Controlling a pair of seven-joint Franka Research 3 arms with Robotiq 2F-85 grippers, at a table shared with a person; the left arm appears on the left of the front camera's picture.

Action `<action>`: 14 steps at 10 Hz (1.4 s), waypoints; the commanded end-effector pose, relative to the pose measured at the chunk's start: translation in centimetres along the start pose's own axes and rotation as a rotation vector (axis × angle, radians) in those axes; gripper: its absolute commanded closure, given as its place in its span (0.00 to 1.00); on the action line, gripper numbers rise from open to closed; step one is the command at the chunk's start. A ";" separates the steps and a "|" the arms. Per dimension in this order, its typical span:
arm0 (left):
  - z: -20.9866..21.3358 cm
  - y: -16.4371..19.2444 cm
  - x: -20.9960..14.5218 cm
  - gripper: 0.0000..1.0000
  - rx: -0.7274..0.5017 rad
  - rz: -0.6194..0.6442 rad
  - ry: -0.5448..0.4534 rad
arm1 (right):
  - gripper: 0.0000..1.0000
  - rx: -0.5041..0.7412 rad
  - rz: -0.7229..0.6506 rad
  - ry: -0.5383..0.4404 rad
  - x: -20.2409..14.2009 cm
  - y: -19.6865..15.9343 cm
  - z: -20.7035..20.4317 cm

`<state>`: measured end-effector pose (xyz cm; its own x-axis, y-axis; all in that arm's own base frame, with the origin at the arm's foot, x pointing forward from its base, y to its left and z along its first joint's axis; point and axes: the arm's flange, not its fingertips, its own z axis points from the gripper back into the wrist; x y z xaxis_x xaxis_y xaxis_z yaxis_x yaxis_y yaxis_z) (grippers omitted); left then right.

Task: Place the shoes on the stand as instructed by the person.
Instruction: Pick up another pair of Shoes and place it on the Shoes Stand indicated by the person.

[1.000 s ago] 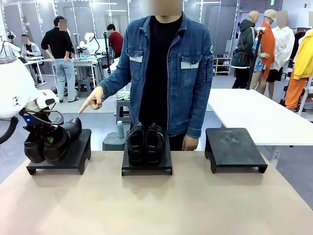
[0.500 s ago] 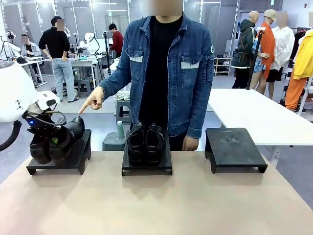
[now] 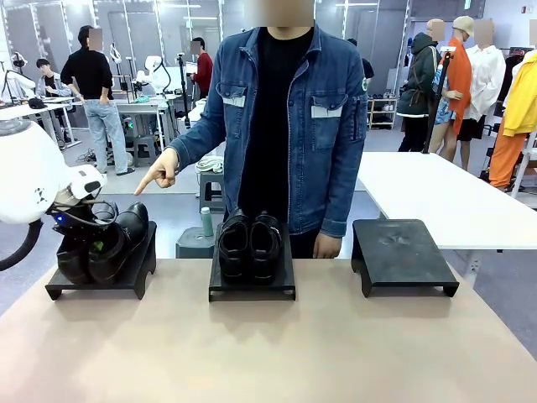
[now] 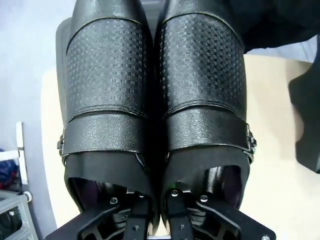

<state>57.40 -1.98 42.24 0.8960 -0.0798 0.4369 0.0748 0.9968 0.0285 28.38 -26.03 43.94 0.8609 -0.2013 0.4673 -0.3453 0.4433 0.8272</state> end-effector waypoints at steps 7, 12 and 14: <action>-0.4 1.4 -0.9 0.40 0.040 -0.011 -0.070 | 0.00 0.009 0.007 -0.010 0.0 0.1 0.1; 2.0 1.1 -1.3 0.00 0.058 -0.022 -0.061 | 0.00 0.009 0.007 -0.010 0.0 0.1 0.1; 2.5 0.5 -1.5 0.00 0.029 -0.030 -0.043 | 0.00 0.009 0.007 -0.010 0.0 0.1 0.1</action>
<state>55.70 -0.87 43.59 0.8636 -0.1030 0.4936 0.0793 0.9945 0.0688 28.38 -26.02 43.94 0.8609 -0.2012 0.4673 -0.3454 0.4433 0.8272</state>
